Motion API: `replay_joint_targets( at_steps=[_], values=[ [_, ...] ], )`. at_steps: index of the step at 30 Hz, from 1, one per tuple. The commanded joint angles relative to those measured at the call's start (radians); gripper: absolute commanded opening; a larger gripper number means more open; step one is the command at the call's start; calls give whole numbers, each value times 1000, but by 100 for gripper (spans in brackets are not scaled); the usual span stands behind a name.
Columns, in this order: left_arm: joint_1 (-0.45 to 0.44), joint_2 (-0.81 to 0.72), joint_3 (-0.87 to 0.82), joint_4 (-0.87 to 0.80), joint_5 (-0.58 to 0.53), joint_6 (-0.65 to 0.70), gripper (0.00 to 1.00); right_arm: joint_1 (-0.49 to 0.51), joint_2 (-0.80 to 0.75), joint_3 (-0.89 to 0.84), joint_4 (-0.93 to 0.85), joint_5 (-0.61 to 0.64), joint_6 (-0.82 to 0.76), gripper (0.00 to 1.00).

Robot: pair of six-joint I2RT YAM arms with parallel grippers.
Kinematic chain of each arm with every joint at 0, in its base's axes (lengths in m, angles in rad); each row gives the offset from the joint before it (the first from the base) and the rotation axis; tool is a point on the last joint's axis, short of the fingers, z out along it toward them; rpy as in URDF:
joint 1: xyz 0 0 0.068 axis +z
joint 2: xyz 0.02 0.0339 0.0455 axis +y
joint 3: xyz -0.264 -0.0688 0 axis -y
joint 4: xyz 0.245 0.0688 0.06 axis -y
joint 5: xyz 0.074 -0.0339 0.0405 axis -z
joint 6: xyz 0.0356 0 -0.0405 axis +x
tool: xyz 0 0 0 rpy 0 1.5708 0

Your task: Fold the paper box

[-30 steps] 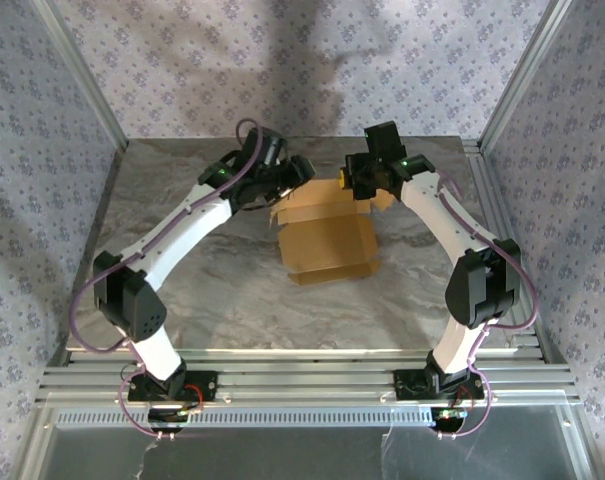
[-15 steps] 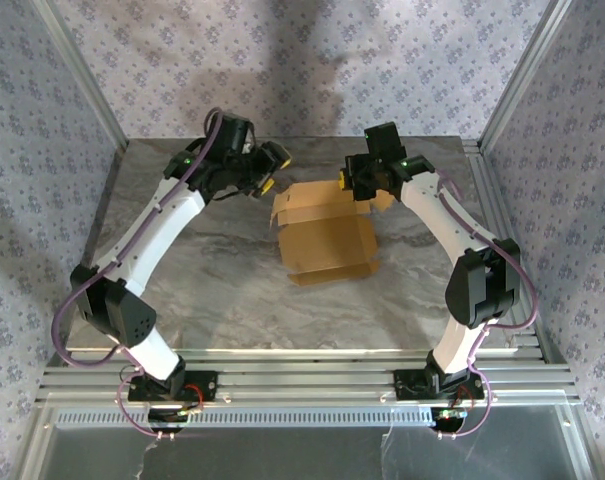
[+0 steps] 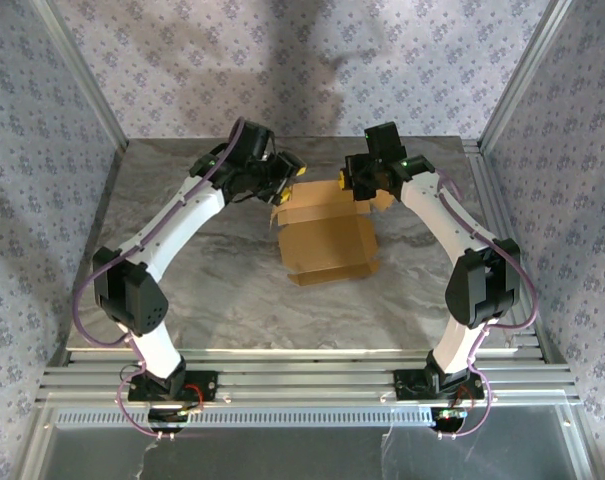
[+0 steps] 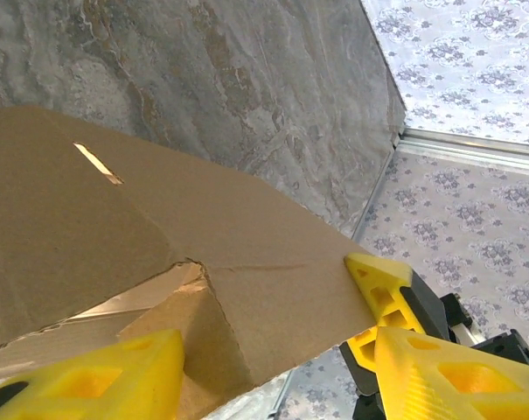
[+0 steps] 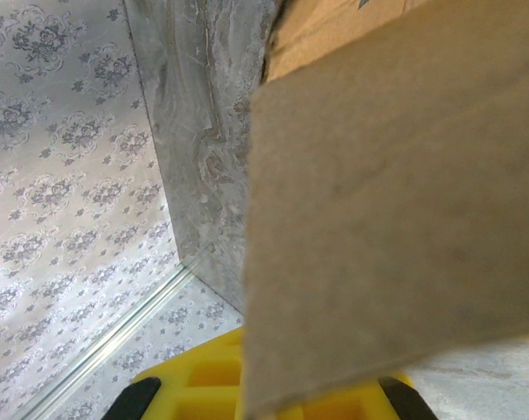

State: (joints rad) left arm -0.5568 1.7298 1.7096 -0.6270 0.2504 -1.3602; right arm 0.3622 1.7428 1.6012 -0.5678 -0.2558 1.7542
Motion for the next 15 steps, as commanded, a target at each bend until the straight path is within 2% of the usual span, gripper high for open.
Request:
replay_joint_targets(
  at_steps=[1, 6, 8, 13, 14, 15],
  values=[
    [-4, 5, 1, 8, 49, -134, 57, -5, 16, 6, 6, -13, -9, 0],
    [-5, 28, 9, 31, 52, -154, 51, -3, 13, 5, 5, -17, -9, 0],
    [-6, 44, 20, 31, 58, -155, 45, -1, 12, 5, 6, -17, -9, 0],
    [-7, 53, 2, 51, 61, -181, 22, 0, 6, 4, 6, -17, -9, 0],
    [-6, 53, -3, 57, 61, -183, 16, 0, 5, 1, 8, -14, -9, 0],
    [-6, 52, -7, 59, 60, -187, 5, 0, 3, -1, 9, -15, -10, 0]
  ],
)
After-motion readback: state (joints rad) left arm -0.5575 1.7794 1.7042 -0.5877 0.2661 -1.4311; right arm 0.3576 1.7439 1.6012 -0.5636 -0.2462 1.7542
